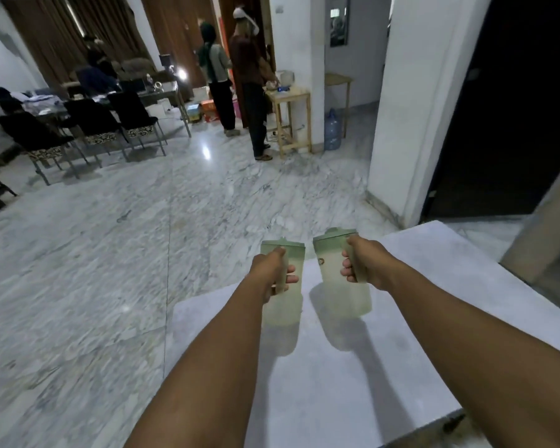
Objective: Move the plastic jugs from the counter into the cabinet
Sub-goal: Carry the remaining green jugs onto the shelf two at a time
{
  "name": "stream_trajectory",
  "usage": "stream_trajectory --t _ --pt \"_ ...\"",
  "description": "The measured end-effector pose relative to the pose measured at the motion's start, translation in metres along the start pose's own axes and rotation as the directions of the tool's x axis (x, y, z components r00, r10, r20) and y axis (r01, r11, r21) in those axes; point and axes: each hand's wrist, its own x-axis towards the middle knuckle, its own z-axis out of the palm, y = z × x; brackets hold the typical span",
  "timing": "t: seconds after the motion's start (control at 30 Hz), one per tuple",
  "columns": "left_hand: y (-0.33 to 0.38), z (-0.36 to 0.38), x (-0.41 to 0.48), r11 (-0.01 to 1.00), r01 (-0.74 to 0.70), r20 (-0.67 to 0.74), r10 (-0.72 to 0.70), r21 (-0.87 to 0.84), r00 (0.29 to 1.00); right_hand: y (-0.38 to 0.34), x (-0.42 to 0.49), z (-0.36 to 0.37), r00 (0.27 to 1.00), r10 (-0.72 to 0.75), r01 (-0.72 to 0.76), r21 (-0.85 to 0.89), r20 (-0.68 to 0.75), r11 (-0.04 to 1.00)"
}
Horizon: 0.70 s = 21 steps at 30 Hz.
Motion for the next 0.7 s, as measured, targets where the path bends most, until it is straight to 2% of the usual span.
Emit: stream_trajectory --t 0.2,0.37,0.53,0.7 --pt "0.034 0.06 -0.094 0.981 -0.18 0.221 0.161 0.067 0.962 -0.009 -0.131 -0.096 0.973 -0.099 0.109 0.033 -0.21 0.994" --pt "0.044 0.134 -0.186 0.967 -0.243 0.431 0.189 0.073 0.882 0.005 -0.248 -0.186 0.903 -0.132 0.172 0.062 -0.409 0.983" --pt "0.046 0.234 -0.282 0.94 -0.332 0.642 0.205 0.081 0.738 0.024 -0.363 -0.285 0.797 -0.14 0.247 0.106 -0.587 0.963" --pt "0.029 0.342 -0.382 0.923 -0.375 0.831 0.139 0.089 0.538 0.055 -0.472 -0.388 0.716 -0.122 0.312 0.159 -0.688 0.937"
